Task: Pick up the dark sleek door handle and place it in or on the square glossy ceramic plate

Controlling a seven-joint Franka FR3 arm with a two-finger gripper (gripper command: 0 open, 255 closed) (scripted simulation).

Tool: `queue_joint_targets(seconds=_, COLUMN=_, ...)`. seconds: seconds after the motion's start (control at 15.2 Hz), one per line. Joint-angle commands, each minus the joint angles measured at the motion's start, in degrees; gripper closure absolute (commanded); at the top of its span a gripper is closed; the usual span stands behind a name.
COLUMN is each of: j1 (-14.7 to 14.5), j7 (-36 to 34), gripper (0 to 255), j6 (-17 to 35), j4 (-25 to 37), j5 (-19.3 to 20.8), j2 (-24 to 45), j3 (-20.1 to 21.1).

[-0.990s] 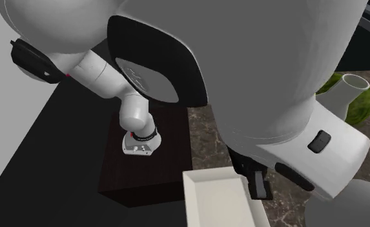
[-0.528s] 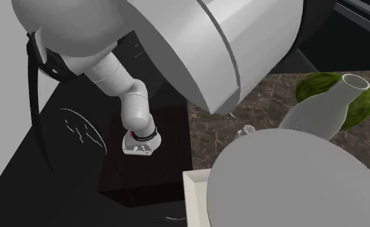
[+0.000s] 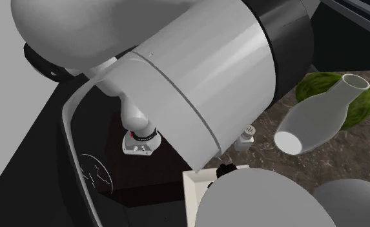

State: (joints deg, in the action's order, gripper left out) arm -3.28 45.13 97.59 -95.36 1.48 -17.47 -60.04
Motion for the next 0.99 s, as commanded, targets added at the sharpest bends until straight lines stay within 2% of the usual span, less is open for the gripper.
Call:
queue_joint_targets(seconds=0.0, j1=0.29, j7=-0.12, gripper=255, j6=1.44, j4=-1.70, j5=0.35, j2=-0.43, j3=0.32)
queue_joint_targets(seconds=0.53, j1=1.72, j7=-0.29, gripper=255, j6=7.57, j4=-9.28, j5=1.95, j2=-2.47, j3=1.26)
queue_joint_targets(seconds=0.92, j1=1.75, j7=-0.28, gripper=255, j6=7.73, j4=-9.46, j5=1.98, j2=-2.50, j3=1.26)
